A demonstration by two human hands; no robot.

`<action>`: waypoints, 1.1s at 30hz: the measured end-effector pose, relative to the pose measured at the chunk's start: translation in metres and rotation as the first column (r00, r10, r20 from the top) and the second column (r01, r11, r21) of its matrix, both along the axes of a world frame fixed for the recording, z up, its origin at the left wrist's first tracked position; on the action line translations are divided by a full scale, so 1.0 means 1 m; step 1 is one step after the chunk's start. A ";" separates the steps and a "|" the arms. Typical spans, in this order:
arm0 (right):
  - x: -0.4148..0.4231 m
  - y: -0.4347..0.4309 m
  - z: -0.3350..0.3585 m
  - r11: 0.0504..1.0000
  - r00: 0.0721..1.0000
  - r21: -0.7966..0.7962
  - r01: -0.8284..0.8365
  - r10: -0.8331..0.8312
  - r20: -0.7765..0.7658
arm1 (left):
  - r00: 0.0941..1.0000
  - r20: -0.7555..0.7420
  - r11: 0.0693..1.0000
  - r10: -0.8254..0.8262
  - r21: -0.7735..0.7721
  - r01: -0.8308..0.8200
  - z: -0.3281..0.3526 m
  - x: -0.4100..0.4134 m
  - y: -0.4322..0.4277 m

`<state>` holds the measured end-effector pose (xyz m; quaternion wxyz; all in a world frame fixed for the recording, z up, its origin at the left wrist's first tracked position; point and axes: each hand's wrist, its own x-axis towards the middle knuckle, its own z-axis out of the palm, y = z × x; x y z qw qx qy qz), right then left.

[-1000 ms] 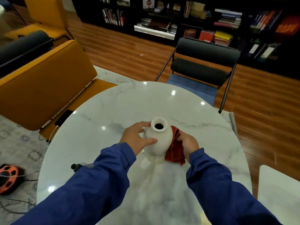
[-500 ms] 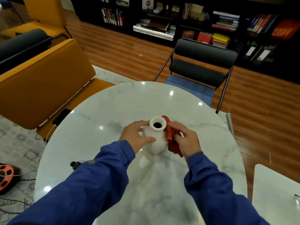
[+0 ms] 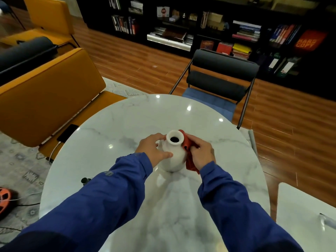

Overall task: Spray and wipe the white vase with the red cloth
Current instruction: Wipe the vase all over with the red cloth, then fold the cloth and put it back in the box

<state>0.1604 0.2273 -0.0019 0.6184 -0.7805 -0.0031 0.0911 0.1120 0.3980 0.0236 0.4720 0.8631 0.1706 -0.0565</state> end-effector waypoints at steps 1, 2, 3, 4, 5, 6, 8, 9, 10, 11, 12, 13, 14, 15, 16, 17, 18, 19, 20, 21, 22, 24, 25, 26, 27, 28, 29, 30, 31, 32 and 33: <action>-0.009 -0.002 -0.004 0.999 0.999 0.026 0.040 -0.041 0.007 | 1.000 0.003 1.000 0.002 0.001 -0.002 0.000 0.000 0.000; -0.018 -0.004 -0.008 0.997 0.997 0.043 0.069 -0.070 0.020 | 1.000 0.008 1.000 0.005 0.004 -0.005 -0.001 0.000 0.001; -0.027 -0.007 -0.010 0.995 0.996 0.051 0.082 -0.084 0.037 | 1.000 0.013 1.000 0.005 0.010 -0.005 -0.001 0.000 0.001; -0.034 -0.009 -0.012 0.995 0.995 0.052 0.080 -0.082 0.051 | 1.000 0.012 1.000 0.006 0.018 -0.006 -0.002 0.000 0.001; -0.040 -0.013 -0.013 0.996 0.996 0.056 0.073 -0.076 0.048 | 1.000 0.007 1.000 0.004 0.029 -0.004 -0.002 -0.001 0.001; -0.044 -0.019 -0.013 0.994 0.997 0.077 0.072 -0.075 0.025 | 1.000 0.004 0.999 -0.005 0.046 0.004 -0.001 -0.002 -0.002; -0.048 -0.029 -0.014 0.978 0.993 0.190 0.091 -0.074 -0.094 | 1.000 -0.007 0.994 -0.024 0.108 0.024 0.000 -0.003 -0.004; -0.051 -0.033 -0.012 0.957 0.984 0.269 0.111 -0.068 -0.165 | 0.999 -0.014 0.989 -0.031 0.146 0.033 0.001 -0.005 -0.005; -0.054 -0.039 -0.009 0.922 0.972 0.362 0.137 -0.054 -0.230 | 0.999 -0.021 0.983 -0.033 0.179 0.036 0.002 -0.009 -0.008; -0.058 -0.043 -0.006 0.876 0.957 0.456 0.154 -0.016 -0.291 | 1.000 -0.026 0.980 -0.015 0.200 0.020 0.003 -0.013 -0.011; -0.062 -0.046 -0.002 0.830 0.939 0.532 0.167 0.031 -0.343 | 1.000 -0.018 0.980 0.016 0.201 -0.012 0.002 -0.020 -0.013; -0.069 -0.049 0.005 0.794 0.923 0.582 0.176 0.072 -0.378 | 0.999 0.018 0.981 0.048 0.186 -0.050 0.003 -0.029 -0.016; -0.074 -0.051 0.010 0.768 0.907 0.612 0.188 0.104 -0.409 | 0.994 0.077 0.982 0.076 0.164 -0.088 0.003 -0.038 -0.018; -0.079 -0.052 0.014 0.750 0.894 0.628 0.207 0.117 -0.433 | 0.985 0.148 0.984 0.093 0.139 -0.114 0.003 -0.047 -0.020; -0.086 -0.053 0.019 0.732 0.885 0.640 0.233 0.114 -0.452 | 0.971 0.221 0.987 0.093 0.105 -0.118 0.006 -0.056 -0.023; -0.093 -0.053 0.024 0.715 0.878 0.651 0.254 0.111 -0.466 | 0.960 0.268 0.993 0.083 0.056 -0.102 0.010 -0.064 -0.025; -0.099 -0.051 0.028 0.709 0.872 0.655 0.259 0.120 -0.475 | 0.959 0.276 0.998 0.066 -0.008 -0.067 0.014 -0.070 -0.026; -0.109 -0.051 0.031 0.707 0.870 0.658 0.258 0.127 -0.477 | 0.972 0.233 0.996 0.024 -0.093 -0.003 0.021 -0.075 -0.028; -0.116 -0.050 0.034 0.710 0.869 0.657 0.254 0.131 -0.478 | 0.988 0.151 0.979 -0.029 -0.193 0.059 0.028 -0.078 -0.031; -0.125 -0.048 0.038 0.706 0.872 0.662 0.250 0.134 -0.471 | 0.994 0.053 0.946 -0.096 -0.307 0.108 0.036 -0.081 -0.033; -0.134 -0.046 0.042 0.699 0.882 0.676 0.232 0.142 -0.450 | 0.988 -0.033 0.900 -0.150 -0.418 0.122 0.043 -0.083 -0.035; -0.149 -0.043 0.050 0.727 0.912 0.666 0.170 0.141 -0.386 | 0.970 -0.133 0.800 -0.204 -0.593 0.087 0.052 -0.087 -0.038; -0.158 -0.042 0.055 0.749 0.928 0.646 0.146 0.122 -0.352 | 0.964 -0.148 0.754 -0.221 -0.652 0.073 0.057 -0.090 -0.038; -0.165 -0.041 0.059 0.769 0.937 0.625 0.135 0.105 -0.332 | 0.961 -0.141 0.726 -0.238 -0.683 0.079 0.060 -0.092 -0.038; -0.175 -0.042 0.064 0.783 0.944 0.607 0.135 0.083 -0.318 | 0.958 -0.112 0.721 -0.266 -0.683 0.120 0.062 -0.096 -0.041; -0.181 -0.044 0.069 0.804 0.953 0.580 0.132 0.059 -0.297 | 0.958 -0.071 0.727 -0.279 -0.667 0.163 0.064 -0.098 -0.044; -0.188 -0.048 0.073 0.835 0.964 0.536 0.125 0.026 -0.264 | 0.956 -0.024 0.737 -0.292 -0.643 0.209 0.066 -0.102 -0.049; -0.194 -0.052 0.078 0.876 0.974 0.469 0.116 -0.009 -0.224 | 0.953 0.020 0.748 -0.302 -0.615 0.250 0.067 -0.104 -0.055; -0.202 -0.057 0.084 0.912 0.980 0.392 0.123 -0.050 -0.192 | 0.943 0.068 0.759 -0.326 -0.577 0.303 0.069 -0.108 -0.062; -0.208 -0.062 0.090 0.938 0.981 0.318 0.140 -0.087 -0.176 | 0.930 0.116 0.775 -0.350 -0.522 0.357 0.071 -0.111 -0.067; -0.213 -0.068 0.096 0.958 0.980 0.238 0.161 -0.127 -0.154 | 0.909 0.165 0.785 -0.383 -0.459 0.415 0.073 -0.115 -0.073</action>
